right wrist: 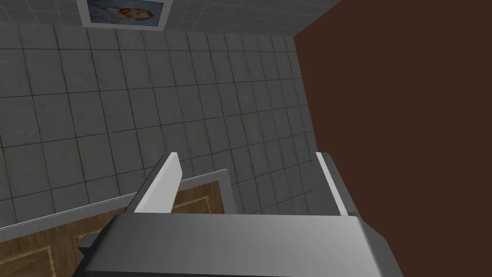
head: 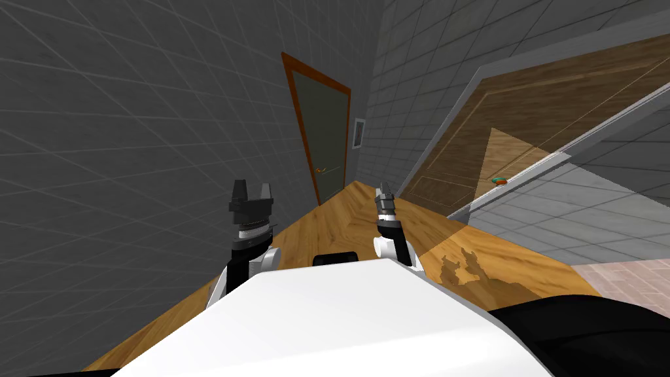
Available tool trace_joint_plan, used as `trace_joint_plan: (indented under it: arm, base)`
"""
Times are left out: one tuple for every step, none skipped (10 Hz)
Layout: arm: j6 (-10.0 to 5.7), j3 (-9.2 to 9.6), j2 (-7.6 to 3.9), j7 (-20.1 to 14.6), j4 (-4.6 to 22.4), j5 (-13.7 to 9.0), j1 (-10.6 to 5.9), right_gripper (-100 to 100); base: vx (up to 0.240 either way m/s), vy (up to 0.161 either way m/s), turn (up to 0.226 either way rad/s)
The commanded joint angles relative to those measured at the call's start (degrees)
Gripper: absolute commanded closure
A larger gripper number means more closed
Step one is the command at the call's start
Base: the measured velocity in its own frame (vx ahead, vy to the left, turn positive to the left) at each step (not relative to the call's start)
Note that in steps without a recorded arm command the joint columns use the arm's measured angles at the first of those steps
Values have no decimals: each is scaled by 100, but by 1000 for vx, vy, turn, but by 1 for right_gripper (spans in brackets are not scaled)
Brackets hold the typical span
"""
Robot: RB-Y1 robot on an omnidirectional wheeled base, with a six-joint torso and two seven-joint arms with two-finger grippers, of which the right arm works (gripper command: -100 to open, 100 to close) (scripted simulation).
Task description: Pull the door open
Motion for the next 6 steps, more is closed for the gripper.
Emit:
trace_joint_plan:
  arm:
    - [-29, -10, -73, -13, 158, -23, -71, -100]
    - [-50, -17, -118, -22, 272, -40, -123, -100]
    - [-71, -23, -163, -31, 385, -56, -175, -100]
    - [-95, -31, -210, -41, 514, -75, -233, -100]
    - [-125, -41, -264, -54, 678, -99, -307, -100]
    - [-140, -46, -291, -60, 760, -111, -344, -100]
  base:
    - [63, -9, 93]
    - [100, -2, 126]
    - [110, -3, 111]
    - [113, -27, 120]
    - [116, -46, 145]
    - [100, -18, 127]
